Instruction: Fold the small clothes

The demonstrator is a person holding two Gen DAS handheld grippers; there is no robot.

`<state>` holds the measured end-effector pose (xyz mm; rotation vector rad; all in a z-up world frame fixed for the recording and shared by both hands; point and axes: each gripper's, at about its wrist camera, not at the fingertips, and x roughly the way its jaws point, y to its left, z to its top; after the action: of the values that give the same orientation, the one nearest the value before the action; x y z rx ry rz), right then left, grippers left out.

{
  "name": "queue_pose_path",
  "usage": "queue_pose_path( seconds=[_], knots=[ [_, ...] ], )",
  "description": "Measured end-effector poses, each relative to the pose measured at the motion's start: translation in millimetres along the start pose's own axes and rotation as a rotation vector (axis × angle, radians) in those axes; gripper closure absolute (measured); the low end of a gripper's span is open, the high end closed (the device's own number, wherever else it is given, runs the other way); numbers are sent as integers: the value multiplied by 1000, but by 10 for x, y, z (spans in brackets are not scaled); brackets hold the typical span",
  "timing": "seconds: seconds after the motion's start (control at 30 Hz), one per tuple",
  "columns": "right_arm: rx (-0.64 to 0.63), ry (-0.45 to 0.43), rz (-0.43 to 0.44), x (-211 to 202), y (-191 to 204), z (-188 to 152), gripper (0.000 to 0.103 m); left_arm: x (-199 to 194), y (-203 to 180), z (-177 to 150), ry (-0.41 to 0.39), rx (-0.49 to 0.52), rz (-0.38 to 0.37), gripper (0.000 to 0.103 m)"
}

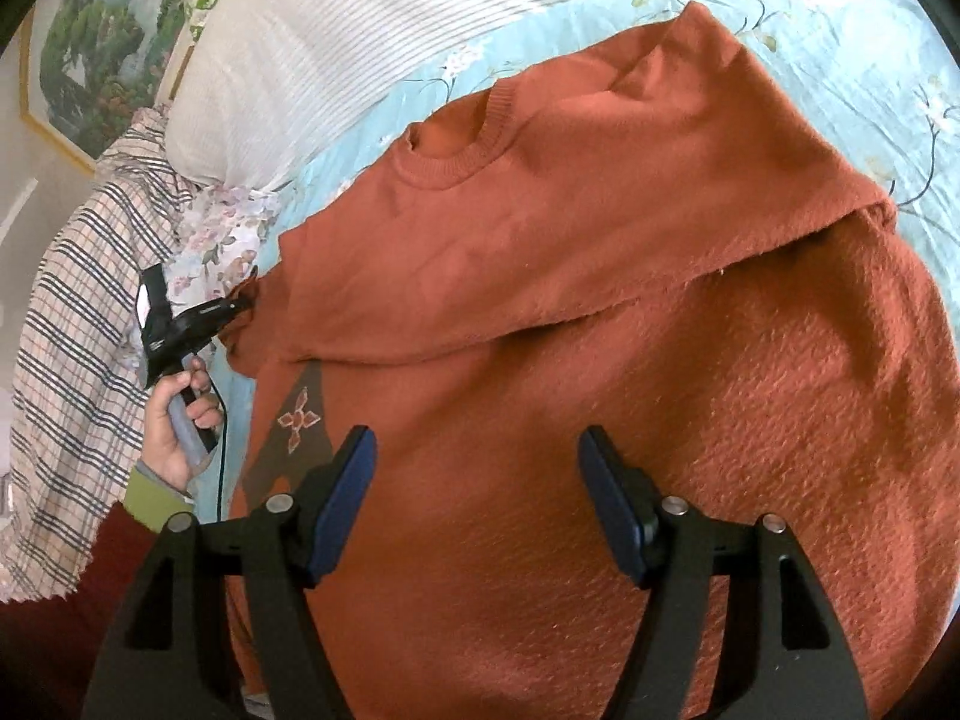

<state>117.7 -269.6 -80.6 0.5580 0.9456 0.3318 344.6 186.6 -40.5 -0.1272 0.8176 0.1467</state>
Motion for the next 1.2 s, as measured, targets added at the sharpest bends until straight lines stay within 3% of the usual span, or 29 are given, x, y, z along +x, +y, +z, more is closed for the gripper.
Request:
queue_pose_path(
  seconds=[0.23,0.5,0.73,0.87,1.0,1.07,1.13,1.2],
  knots=[
    [-6,-36,-1,-116,-10,-31,33,-687,-553,-202,-39,12,-232,94],
    [12,-131,-41,-454,-176,26,33,-1147,-2076,-710,19,171,-514,94],
    [82,-175,-76,-674,-449,-15,33,-937,-3093,-1086,95,276,-583,94],
    [110,-191,-89,-736,-524,-18,33,-646,-3381,-1273,158,318,-540,91],
    [110,-203,-78,-746,-490,22,33,-513,-3353,-1362,220,314,-540,76],
    [94,-203,-67,-714,-434,89,33,-619,-3249,-1404,204,319,-541,58],
    [72,-202,-53,-645,-354,172,33,-780,-3087,-1443,166,323,-516,48],
    [55,-196,-43,-557,-290,262,33,-924,-2862,-1477,140,307,-501,46]
  ],
)
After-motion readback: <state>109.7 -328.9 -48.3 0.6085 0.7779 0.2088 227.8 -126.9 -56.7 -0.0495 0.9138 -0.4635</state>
